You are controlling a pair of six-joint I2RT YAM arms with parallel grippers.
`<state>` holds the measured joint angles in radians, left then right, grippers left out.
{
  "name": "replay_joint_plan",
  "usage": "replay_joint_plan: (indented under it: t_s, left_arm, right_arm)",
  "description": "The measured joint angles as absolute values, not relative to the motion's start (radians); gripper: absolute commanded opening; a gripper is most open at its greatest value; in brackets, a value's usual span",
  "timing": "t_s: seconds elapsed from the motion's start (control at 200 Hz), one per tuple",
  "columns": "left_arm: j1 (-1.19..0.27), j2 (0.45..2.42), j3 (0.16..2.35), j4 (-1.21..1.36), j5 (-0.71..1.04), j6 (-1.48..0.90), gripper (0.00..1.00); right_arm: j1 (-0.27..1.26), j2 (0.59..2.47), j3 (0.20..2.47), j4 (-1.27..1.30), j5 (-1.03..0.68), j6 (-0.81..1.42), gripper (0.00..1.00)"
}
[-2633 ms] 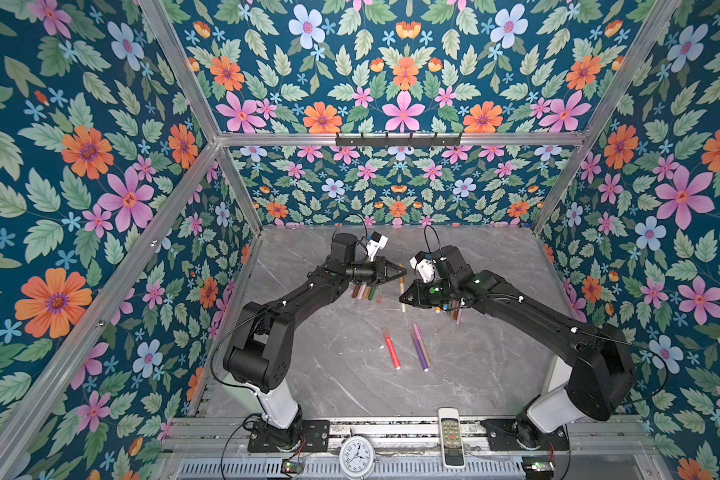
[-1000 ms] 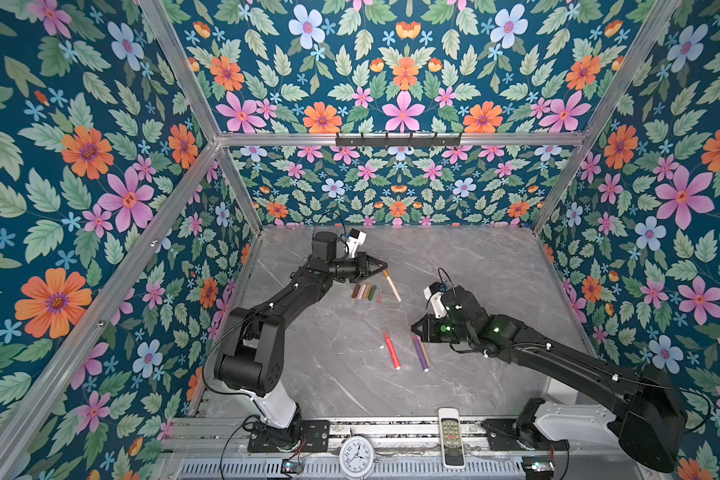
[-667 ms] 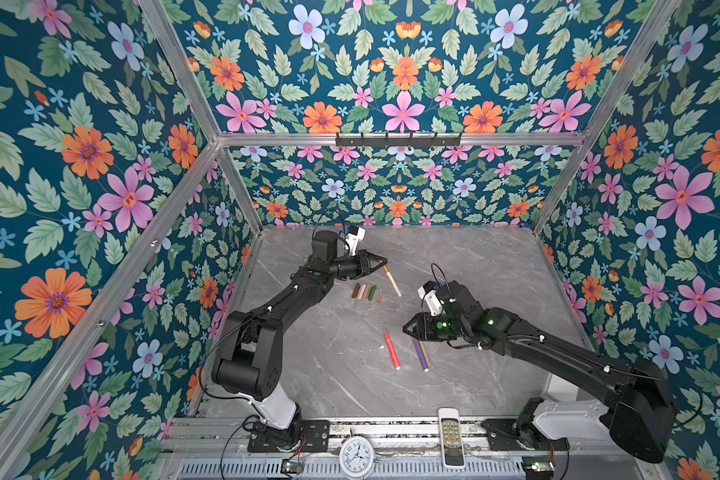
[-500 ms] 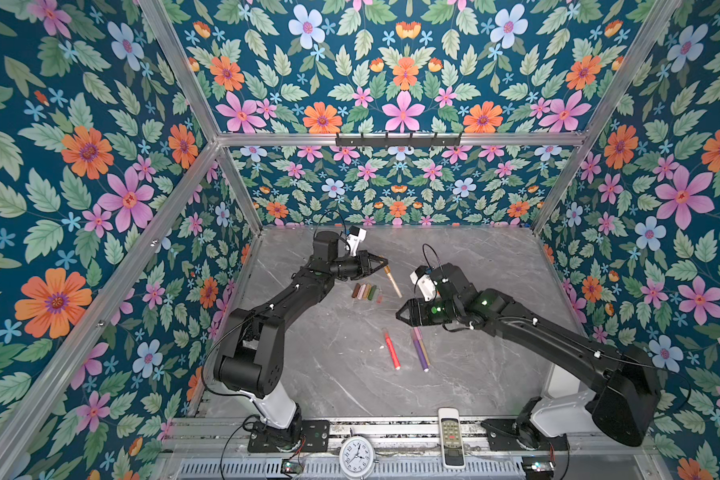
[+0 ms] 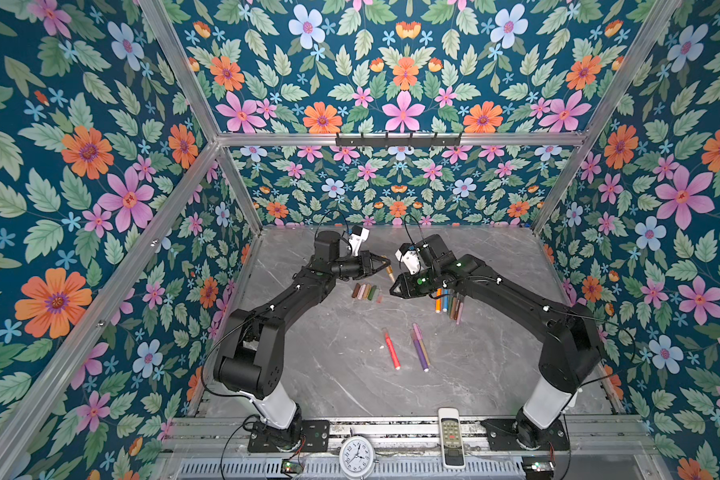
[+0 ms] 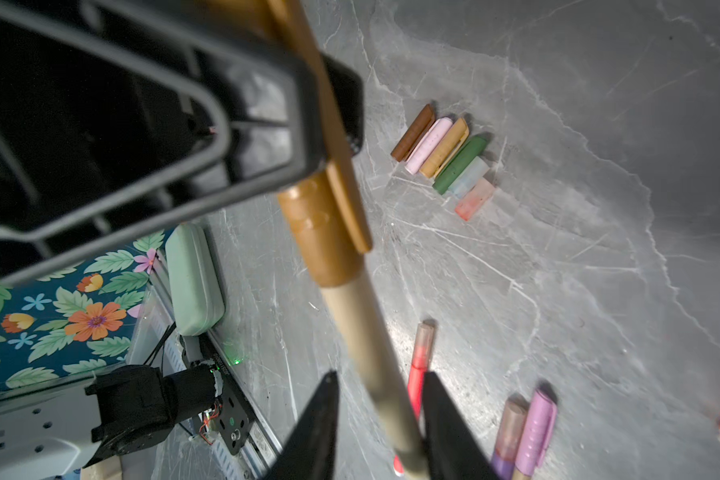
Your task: Open the pen caps
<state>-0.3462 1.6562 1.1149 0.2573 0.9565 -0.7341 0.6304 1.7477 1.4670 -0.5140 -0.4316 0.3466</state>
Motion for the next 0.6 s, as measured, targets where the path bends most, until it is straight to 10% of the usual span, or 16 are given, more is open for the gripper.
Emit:
replay_joint_plan:
  t_s: [0.6]
  left_arm:
    - [-0.347,1.627,1.107,0.006,1.098,-0.725,0.00]
  right_arm:
    - [0.861,1.332,0.869,-0.004,-0.127,0.697,0.00]
